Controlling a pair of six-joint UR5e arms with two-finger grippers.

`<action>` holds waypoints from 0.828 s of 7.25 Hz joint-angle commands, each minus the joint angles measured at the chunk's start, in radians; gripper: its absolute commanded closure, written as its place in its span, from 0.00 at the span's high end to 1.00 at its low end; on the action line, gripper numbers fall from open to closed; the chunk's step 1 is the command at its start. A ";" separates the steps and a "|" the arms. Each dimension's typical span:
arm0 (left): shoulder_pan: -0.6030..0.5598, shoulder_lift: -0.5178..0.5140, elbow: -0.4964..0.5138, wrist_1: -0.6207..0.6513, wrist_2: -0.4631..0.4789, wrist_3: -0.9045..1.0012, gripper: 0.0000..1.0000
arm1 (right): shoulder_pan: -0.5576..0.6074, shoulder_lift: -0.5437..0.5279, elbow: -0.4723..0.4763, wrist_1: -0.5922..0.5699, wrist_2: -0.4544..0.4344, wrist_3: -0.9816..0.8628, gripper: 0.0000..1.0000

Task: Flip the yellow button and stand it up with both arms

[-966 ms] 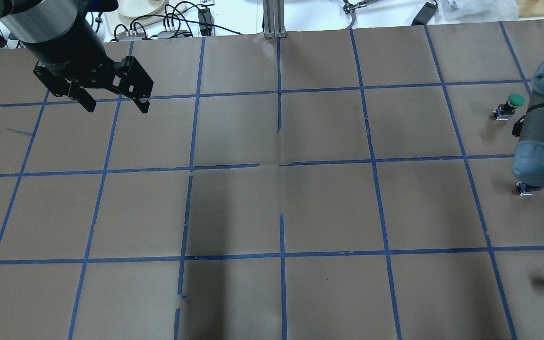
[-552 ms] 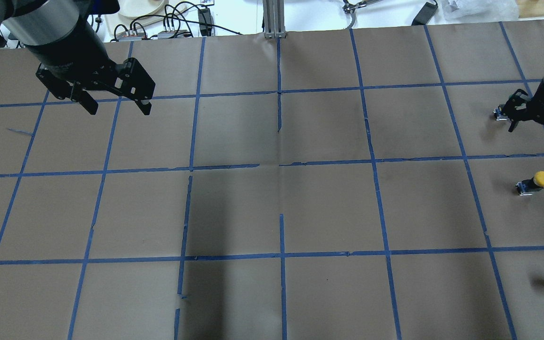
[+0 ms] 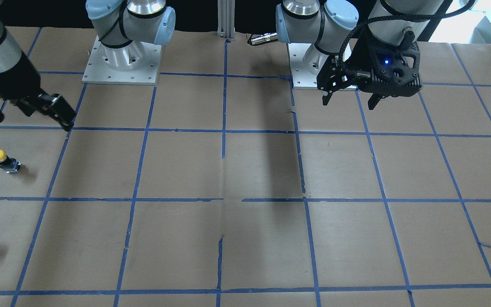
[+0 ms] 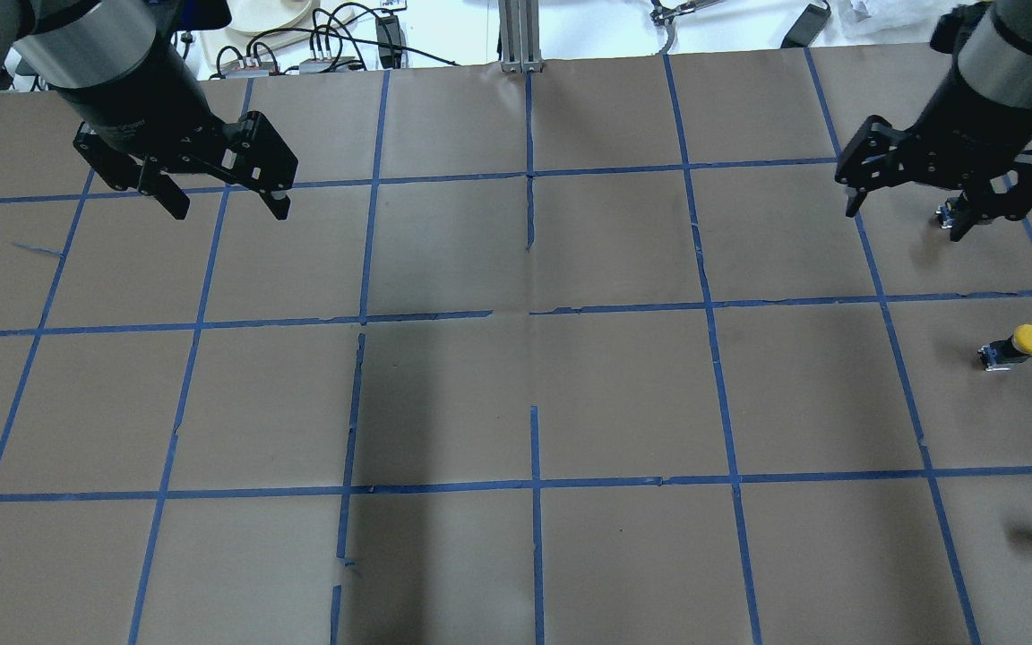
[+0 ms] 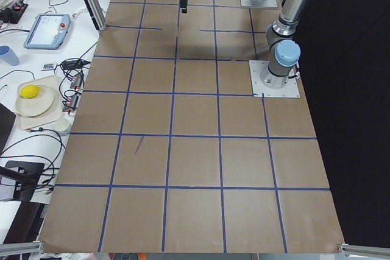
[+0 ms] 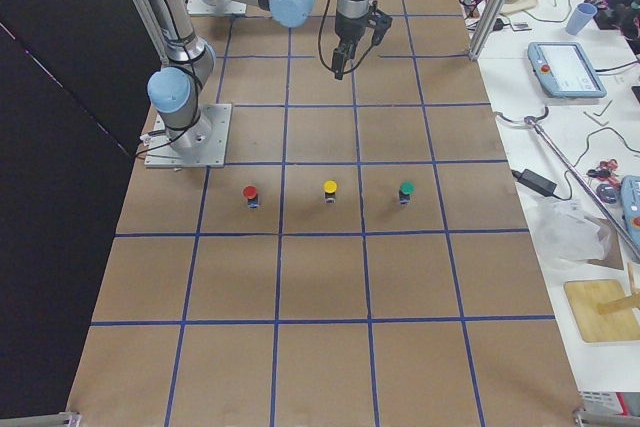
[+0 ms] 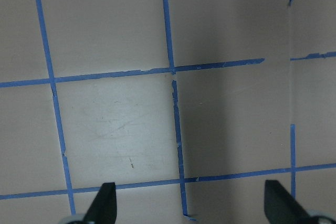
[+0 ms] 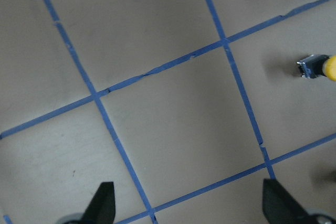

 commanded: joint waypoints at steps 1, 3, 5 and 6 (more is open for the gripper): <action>0.000 -0.002 0.001 -0.001 0.002 0.000 1.00 | 0.105 -0.064 -0.007 0.020 0.058 -0.042 1.00; 0.000 0.000 0.001 0.001 0.002 0.000 1.00 | 0.105 -0.116 0.016 0.085 0.071 -0.048 1.00; 0.000 0.001 0.001 -0.001 0.002 0.000 1.00 | 0.099 -0.130 0.028 0.101 0.060 -0.054 1.00; 0.000 0.001 -0.001 -0.001 0.002 0.000 1.00 | 0.102 -0.130 0.030 0.112 0.062 -0.056 1.00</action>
